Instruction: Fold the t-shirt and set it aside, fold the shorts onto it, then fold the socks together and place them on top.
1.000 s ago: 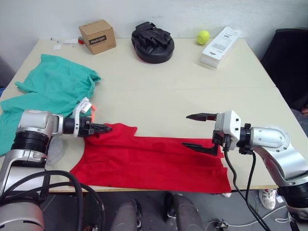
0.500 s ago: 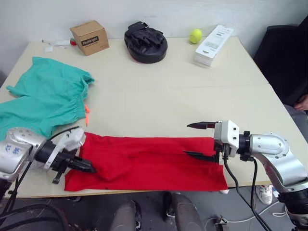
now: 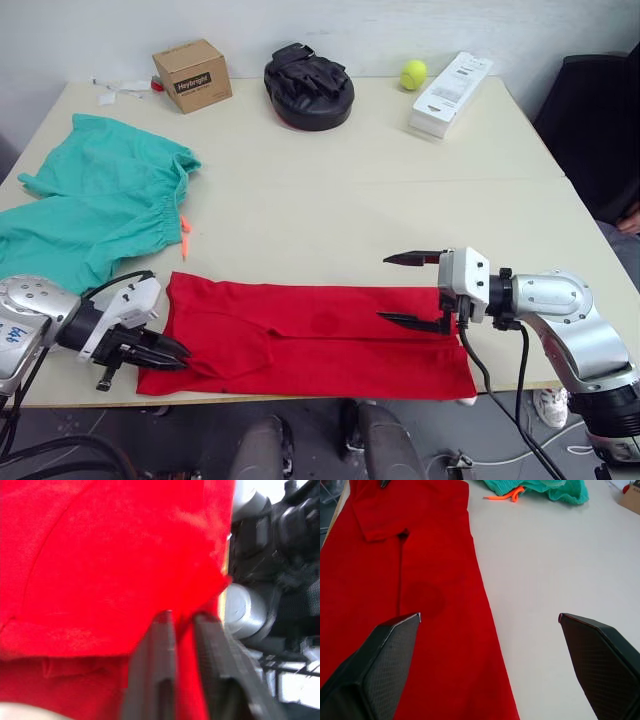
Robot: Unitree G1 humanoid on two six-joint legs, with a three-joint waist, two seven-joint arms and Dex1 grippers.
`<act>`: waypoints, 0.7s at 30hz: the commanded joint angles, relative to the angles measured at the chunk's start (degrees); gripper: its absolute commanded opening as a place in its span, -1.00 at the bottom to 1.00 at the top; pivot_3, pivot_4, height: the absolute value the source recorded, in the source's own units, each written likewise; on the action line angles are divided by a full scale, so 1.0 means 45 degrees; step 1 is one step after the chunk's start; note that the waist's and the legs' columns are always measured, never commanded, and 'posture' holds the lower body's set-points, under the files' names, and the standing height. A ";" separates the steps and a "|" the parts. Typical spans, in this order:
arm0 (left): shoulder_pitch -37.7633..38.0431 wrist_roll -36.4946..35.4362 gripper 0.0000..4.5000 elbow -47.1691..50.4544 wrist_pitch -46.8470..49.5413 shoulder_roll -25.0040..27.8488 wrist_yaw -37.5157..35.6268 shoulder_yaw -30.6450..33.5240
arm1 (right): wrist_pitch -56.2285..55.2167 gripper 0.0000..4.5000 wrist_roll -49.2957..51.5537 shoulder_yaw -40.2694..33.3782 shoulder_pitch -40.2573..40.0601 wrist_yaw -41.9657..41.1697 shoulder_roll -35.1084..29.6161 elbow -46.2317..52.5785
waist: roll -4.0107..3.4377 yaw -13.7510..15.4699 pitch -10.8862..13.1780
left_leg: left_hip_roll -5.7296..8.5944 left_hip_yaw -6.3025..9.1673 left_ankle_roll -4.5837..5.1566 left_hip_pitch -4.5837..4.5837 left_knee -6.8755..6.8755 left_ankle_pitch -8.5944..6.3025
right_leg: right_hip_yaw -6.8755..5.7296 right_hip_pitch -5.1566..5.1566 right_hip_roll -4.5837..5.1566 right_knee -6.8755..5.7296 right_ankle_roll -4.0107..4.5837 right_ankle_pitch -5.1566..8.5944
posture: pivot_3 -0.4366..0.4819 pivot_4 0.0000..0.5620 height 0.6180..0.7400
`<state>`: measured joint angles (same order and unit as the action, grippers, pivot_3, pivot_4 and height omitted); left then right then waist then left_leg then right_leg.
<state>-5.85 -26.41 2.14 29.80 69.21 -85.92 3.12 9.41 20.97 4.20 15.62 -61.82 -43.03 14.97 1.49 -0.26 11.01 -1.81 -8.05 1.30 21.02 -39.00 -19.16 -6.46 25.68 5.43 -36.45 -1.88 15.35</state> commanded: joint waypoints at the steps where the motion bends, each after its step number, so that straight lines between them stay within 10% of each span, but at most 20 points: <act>1: 0.0087 -0.1151 -0.02 0.0409 0.1438 0.0574 -0.0249 0.1437 | 0.0310 1.00 0.0260 0.0027 0.0315 -0.0038 0.0180 0.0416 | 0.0000 0.0006 0.0000 | 0.0000 0.0006 0.0000 0.0003 -0.0004 0.0001 | -0.0005 0.0000 0.0000 0.0000 0.0000 0.0000 | -0.05 -0.47 1.00; 5: -0.1314 -0.2736 0.51 0.0201 0.3990 0.0371 0.0497 0.2211 | 0.1065 1.00 0.0308 0.0477 0.0925 0.0097 0.0732 0.0433 | 0.0000 0.0025 0.0000 | 0.0004 0.0010 0.0001 0.0005 -0.0009 0.0002 | -0.0006 -0.0002 0.0002 0.0000 -0.0001 -0.0001 | -0.05 -0.47 1.00; 8: -0.2603 -0.2480 0.51 0.0296 0.4359 -0.0833 0.2290 0.1731 | 0.1231 0.92 -0.0008 0.1146 0.1452 0.0119 0.1288 0.0239 | -0.0004 0.0053 -0.0001 | 0.0012 0.0030 -0.0002 0.0011 -0.0015 0.0010 | -0.0018 -0.0009 0.0002 -0.0007 -0.0005 -0.0003 | -0.05 -0.47 1.00; 21: -0.1420 0.3639 -1.00 0.0063 -0.1843 -0.3370 0.6441 -0.1452 | -0.0488 -0.98 -0.4210 0.4327 0.2462 0.1389 0.3149 -0.2647 | 0.0000 -0.0268 -0.0005 | 0.0012 0.0003 -0.0006 0.0022 -0.0015 0.0011 | -0.0009 0.0005 0.0003 -0.0008 -0.0012 -0.0008 | -0.05 -0.47 1.00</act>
<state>-13.85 -14.43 3.66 23.52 54.07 -59.24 -1.38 8.91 3.78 23.42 27.63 -56.42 -28.51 2.52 1.49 -1.47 10.98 -1.75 -8.04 1.27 21.08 -39.07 -19.11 -6.49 25.68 5.45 -36.48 -1.93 15.32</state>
